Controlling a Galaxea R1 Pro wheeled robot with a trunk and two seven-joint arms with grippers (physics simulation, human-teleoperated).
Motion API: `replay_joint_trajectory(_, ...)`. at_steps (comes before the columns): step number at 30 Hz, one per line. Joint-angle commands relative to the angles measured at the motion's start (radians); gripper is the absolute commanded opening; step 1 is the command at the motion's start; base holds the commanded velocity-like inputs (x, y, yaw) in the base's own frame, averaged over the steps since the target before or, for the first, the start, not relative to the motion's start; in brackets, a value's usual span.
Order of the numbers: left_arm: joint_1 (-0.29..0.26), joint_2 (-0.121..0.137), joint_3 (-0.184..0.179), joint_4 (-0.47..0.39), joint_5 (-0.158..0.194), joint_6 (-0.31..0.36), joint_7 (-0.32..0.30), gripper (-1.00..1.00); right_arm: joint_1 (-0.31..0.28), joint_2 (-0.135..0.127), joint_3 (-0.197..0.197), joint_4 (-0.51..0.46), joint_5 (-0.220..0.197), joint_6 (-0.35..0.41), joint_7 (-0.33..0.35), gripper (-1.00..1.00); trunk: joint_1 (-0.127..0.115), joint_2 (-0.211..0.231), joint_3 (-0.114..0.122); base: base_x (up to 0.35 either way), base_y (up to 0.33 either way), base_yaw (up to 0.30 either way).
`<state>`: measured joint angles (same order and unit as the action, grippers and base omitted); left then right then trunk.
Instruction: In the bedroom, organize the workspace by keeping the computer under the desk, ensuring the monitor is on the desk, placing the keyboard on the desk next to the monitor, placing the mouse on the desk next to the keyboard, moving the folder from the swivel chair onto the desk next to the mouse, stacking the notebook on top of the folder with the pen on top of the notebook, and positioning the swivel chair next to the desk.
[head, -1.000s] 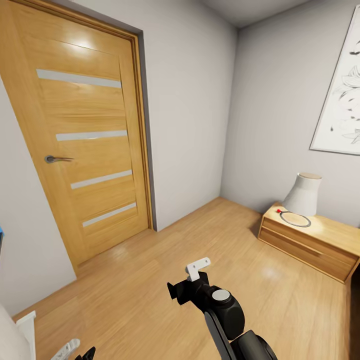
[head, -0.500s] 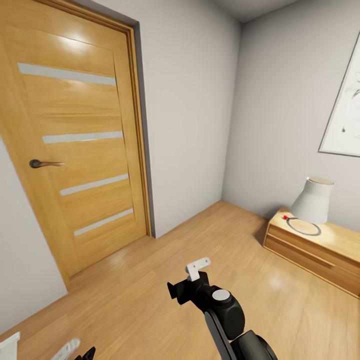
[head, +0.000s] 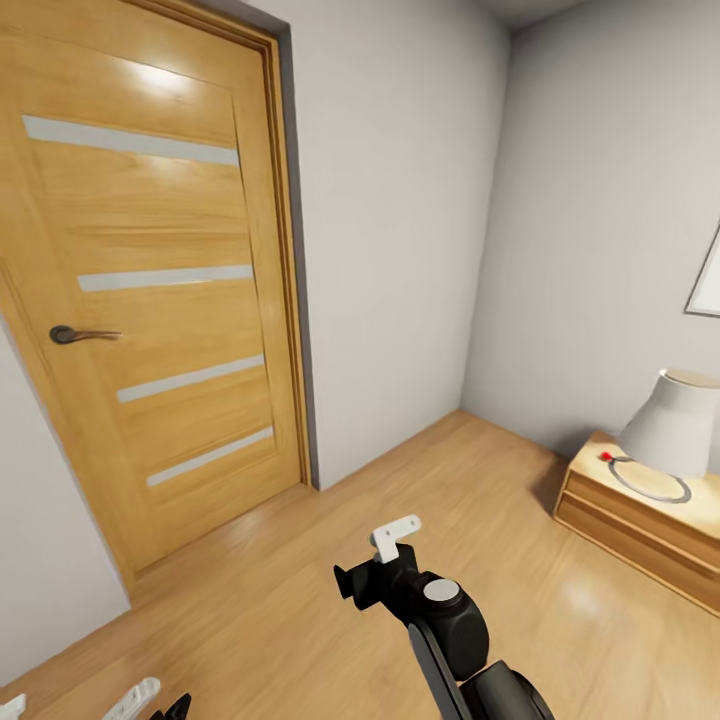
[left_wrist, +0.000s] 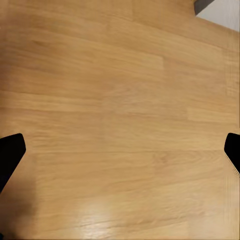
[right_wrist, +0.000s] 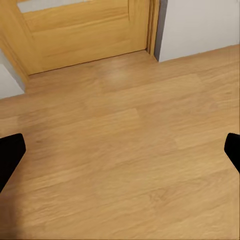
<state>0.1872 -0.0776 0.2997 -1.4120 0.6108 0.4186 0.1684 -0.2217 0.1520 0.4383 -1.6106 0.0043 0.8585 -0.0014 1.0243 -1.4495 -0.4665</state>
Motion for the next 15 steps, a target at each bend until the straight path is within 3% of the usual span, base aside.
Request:
replay_joint_trajectory(1, 0.000, -0.001, 0.001, -0.002, 0.011, 0.005, 0.006, 1.00, -0.001, 0.000, 0.001, -0.001, 0.001, 0.004, 0.000, 1.00, 0.001, -0.001, -0.001, 0.341, -0.084, 0.252)
replay_joint_trajectory(15, 0.000, -0.001, 0.001, -0.002, 0.010, 0.005, 0.007, 1.00, -0.001, 0.000, 0.001, 0.000, 0.003, 0.000, -0.001, 1.00, 0.001, -0.001, -0.001, 0.341, -0.097, 0.272)
